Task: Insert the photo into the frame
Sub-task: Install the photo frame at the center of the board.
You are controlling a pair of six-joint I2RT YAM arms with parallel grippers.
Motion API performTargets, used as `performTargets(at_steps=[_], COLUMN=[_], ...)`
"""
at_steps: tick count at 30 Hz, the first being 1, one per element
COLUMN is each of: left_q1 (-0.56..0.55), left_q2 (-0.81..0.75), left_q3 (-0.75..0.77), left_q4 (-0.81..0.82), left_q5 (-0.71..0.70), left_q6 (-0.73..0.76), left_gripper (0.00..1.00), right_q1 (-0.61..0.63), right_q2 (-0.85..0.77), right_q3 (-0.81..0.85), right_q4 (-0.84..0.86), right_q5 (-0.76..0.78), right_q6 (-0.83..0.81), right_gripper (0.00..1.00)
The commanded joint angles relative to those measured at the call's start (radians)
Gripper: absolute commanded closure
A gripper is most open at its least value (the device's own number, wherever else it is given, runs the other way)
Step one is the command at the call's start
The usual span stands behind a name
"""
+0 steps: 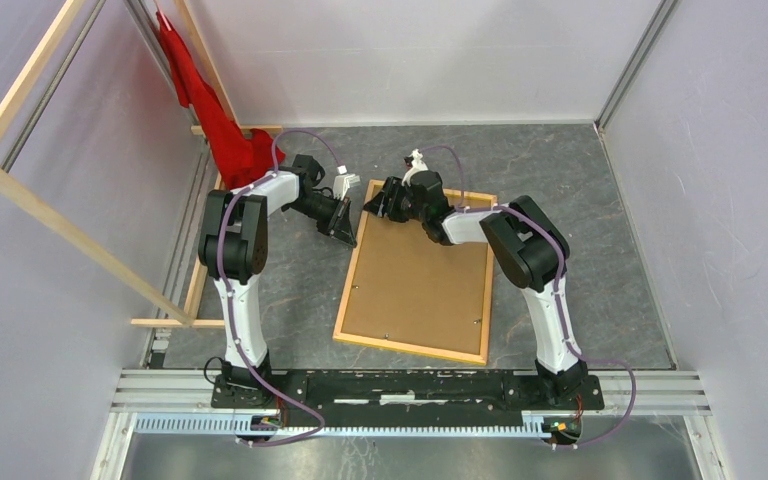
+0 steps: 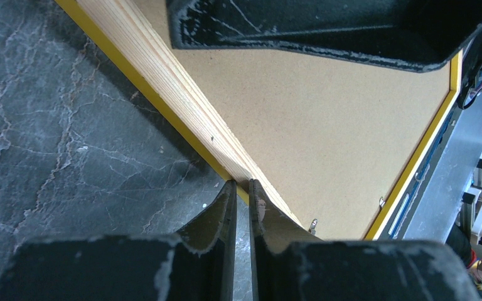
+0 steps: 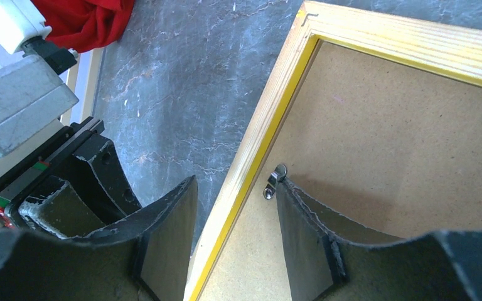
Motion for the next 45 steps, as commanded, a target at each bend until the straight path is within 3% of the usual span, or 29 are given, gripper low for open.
performTargets(at_steps=[1,34,45], left_q1=[-0.009,-0.009,-0.009], left_q2=[-0.004,-0.012,-0.024], left_q3=[-0.022,-0.021,-0.026], left_q4=[-0.002,-0.002,-0.002], left_q5=[-0.041,-0.059,-0.067], left_q6=[0.023,0.023,0.023], left_gripper=[0.83,0.85,0.85], right_q1=[-0.008,-0.006,-0.051], right_q2=[0.049,0.091,0.043], right_q3=[0.027,0.069,0.089], right_q4=[-0.045,0.018,-0.070], right_q5=[0.011,-0.189,-0.147], right_q6=[-0.006,0.066,-0.016], right_gripper=[0.44,0.48,0.46])
